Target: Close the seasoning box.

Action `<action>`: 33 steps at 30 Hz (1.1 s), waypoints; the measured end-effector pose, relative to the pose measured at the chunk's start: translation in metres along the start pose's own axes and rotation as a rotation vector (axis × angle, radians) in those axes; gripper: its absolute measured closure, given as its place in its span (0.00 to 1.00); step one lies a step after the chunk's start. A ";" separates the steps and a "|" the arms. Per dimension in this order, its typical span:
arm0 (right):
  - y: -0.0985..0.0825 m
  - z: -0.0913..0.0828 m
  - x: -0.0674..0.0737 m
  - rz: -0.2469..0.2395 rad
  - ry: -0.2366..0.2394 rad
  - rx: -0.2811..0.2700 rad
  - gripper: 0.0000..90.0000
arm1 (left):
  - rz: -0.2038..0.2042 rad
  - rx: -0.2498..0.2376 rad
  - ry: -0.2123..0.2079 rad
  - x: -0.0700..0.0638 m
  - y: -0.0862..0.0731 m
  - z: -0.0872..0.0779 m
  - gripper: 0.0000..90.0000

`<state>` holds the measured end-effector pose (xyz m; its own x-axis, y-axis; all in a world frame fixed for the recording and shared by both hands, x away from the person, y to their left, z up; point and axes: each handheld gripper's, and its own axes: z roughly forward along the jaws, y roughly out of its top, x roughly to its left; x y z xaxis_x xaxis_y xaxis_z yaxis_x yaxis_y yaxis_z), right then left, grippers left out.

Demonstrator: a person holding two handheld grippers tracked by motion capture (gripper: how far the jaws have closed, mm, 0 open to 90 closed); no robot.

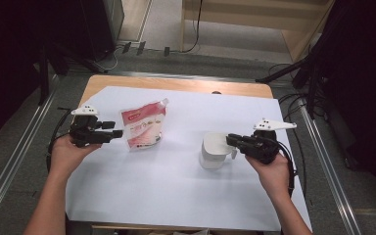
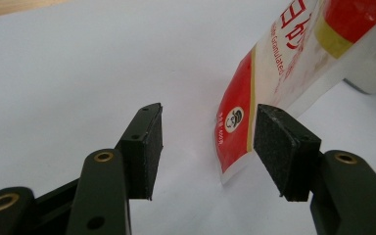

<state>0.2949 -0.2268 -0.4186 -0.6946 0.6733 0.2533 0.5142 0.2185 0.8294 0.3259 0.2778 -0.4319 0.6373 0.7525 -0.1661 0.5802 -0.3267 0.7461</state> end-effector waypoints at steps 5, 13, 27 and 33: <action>-0.001 0.000 -0.003 -0.007 -0.003 -0.002 0.67 | -0.003 0.001 0.004 0.000 0.000 0.001 0.50; -0.003 -0.006 -0.007 -0.013 -0.033 -0.010 0.57 | -0.004 0.007 0.001 0.000 0.000 0.001 0.50; -0.015 -0.028 -0.034 0.022 -0.100 -0.046 0.53 | -0.004 0.022 -0.007 -0.001 0.000 0.002 0.50; -0.024 -0.036 -0.042 0.030 -0.128 -0.058 0.48 | -0.004 0.025 -0.007 -0.001 -0.001 0.002 0.50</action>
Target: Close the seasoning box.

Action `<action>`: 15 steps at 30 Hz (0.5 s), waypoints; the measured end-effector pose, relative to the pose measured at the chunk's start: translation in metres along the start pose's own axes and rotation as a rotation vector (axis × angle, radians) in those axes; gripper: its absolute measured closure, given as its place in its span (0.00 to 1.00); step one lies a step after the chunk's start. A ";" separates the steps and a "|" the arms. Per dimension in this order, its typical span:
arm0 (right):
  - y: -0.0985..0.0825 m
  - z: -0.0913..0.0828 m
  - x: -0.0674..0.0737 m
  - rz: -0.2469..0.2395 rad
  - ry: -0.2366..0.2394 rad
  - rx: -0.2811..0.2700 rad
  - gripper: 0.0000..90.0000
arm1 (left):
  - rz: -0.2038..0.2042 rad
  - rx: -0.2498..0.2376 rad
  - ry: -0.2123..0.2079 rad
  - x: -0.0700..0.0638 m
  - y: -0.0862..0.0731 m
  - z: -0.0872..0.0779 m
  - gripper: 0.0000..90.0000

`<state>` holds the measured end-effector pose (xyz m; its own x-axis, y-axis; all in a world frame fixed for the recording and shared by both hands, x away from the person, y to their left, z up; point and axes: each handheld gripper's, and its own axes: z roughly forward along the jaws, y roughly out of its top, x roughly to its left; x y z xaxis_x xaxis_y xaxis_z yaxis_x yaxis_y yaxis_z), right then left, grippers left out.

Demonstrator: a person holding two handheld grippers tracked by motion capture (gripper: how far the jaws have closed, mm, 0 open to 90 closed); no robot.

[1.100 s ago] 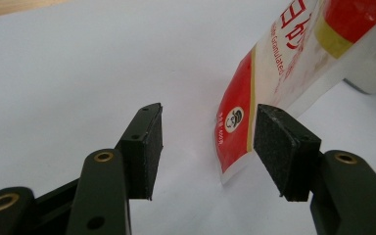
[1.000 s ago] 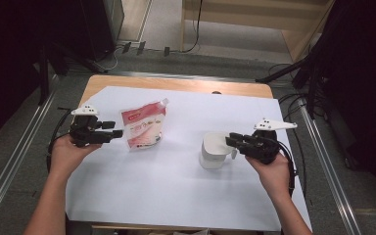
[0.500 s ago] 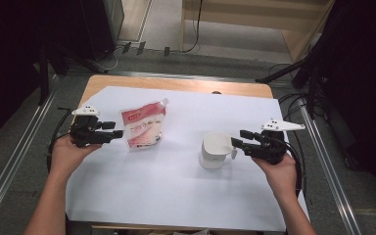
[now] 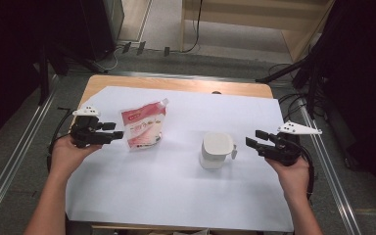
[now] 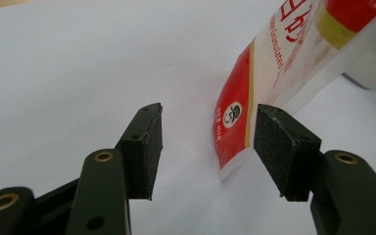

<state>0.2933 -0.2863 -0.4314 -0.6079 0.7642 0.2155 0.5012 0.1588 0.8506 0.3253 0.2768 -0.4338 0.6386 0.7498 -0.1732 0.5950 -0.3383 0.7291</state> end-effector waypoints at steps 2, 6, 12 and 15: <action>-0.004 -0.002 -0.003 0.007 -0.008 0.006 0.47 | -0.010 -0.012 0.003 -0.001 -0.001 0.000 0.50; -0.010 -0.004 -0.009 0.031 -0.025 0.000 0.44 | -0.007 -0.010 0.002 0.000 -0.001 0.000 0.50; -0.021 -0.001 -0.015 0.040 -0.058 0.006 0.39 | -0.007 -0.013 0.002 0.000 -0.001 -0.001 0.50; -0.024 0.003 -0.020 0.050 -0.079 0.016 0.35 | -0.004 -0.016 0.007 0.000 -0.001 -0.001 0.50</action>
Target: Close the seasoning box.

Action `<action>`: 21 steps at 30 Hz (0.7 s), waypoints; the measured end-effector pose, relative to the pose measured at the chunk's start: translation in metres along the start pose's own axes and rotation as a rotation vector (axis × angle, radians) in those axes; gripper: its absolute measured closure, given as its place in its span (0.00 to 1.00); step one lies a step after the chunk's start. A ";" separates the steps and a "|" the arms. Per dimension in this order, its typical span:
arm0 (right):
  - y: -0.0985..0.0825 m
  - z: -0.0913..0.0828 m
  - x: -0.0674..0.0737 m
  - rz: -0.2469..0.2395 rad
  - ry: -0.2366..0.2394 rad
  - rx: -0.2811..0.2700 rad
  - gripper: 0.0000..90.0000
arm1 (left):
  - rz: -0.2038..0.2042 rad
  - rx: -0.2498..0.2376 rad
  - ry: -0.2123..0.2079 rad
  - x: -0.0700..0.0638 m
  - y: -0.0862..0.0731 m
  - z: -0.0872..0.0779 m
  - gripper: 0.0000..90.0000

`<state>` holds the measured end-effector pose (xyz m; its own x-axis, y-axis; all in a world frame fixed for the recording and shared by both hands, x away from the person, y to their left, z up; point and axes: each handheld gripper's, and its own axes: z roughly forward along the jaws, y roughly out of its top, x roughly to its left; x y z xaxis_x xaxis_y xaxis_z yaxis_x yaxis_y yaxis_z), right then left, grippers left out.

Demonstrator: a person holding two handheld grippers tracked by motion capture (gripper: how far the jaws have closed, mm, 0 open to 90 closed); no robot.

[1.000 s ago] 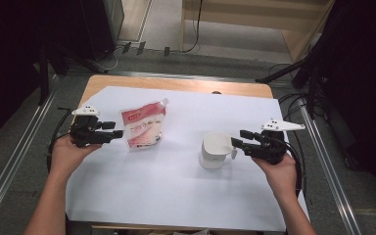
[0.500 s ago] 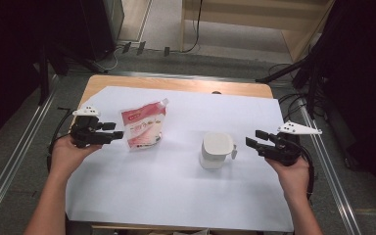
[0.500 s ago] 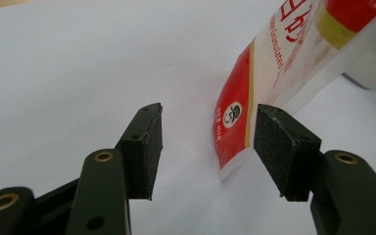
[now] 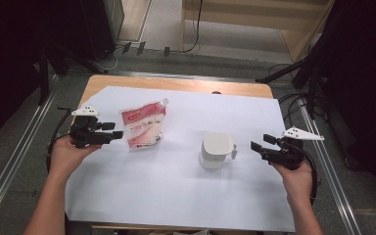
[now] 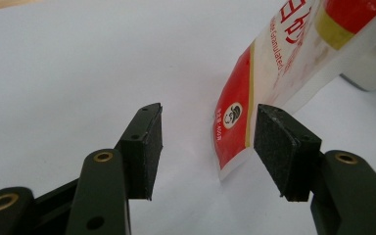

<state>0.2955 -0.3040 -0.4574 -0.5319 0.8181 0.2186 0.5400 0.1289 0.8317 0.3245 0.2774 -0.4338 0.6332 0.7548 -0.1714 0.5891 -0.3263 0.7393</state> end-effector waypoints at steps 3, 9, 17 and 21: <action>-0.002 0.004 -0.005 0.012 -0.019 0.012 0.34 | 0.000 0.004 -0.003 0.000 0.000 0.000 0.50; -0.004 0.009 -0.010 0.048 -0.037 0.024 0.33 | -0.004 -0.006 -0.003 -0.001 0.000 0.001 0.50; -0.004 0.012 -0.009 0.022 -0.038 0.036 0.33 | -0.005 -0.006 -0.003 0.000 0.001 0.000 0.50; -0.004 0.012 -0.008 0.020 -0.038 0.034 0.33 | -0.005 -0.007 -0.004 0.000 0.000 0.001 0.50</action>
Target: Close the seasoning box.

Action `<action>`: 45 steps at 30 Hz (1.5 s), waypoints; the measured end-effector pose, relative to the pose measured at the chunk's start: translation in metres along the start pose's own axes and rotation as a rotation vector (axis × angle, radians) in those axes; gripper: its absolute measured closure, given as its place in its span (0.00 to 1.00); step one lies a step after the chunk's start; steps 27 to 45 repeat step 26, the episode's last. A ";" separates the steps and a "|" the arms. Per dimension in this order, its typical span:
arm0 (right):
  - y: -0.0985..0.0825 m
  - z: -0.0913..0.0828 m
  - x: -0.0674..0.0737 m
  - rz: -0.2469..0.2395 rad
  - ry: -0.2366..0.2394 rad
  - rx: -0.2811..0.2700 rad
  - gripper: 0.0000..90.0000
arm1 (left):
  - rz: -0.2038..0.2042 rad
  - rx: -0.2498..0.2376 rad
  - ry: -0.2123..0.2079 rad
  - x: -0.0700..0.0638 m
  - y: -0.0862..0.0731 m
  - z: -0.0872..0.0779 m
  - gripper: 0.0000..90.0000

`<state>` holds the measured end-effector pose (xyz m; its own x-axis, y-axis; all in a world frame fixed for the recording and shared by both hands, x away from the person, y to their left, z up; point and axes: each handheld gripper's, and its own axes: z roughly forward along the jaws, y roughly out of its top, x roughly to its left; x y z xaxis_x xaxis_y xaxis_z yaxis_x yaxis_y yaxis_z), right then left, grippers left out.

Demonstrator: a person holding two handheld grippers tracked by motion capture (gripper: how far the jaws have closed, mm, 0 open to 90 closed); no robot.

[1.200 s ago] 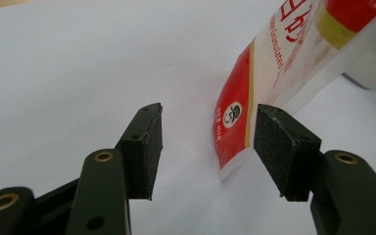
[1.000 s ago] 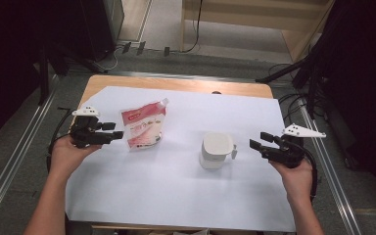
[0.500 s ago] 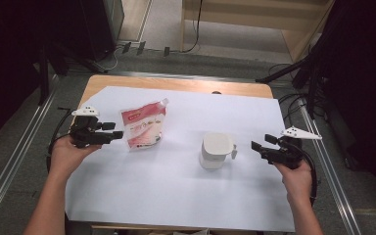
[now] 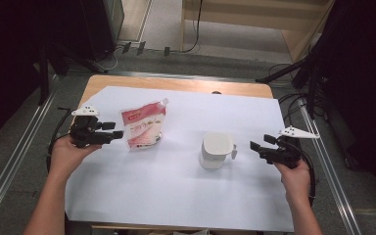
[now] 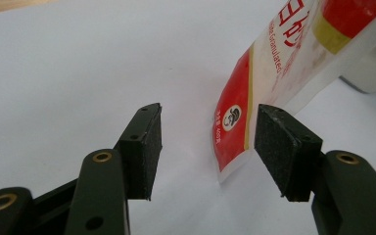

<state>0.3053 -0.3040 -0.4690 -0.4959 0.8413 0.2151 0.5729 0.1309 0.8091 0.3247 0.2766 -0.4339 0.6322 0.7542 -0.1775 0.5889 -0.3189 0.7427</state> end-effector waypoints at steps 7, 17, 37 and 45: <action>0.000 0.001 0.002 -0.009 -0.003 0.006 0.33 | 0.000 0.003 -0.001 0.001 0.000 -0.001 0.49; 0.000 0.001 0.003 -0.015 -0.002 0.005 0.32 | -0.046 -0.010 0.035 0.001 0.000 0.000 0.51; 0.000 0.000 0.002 -0.012 -0.002 0.002 0.32 | -0.050 -0.018 0.032 0.003 -0.001 -0.001 0.47; 0.000 0.000 0.002 -0.012 -0.002 0.002 0.32 | -0.050 -0.018 0.032 0.003 -0.001 -0.001 0.47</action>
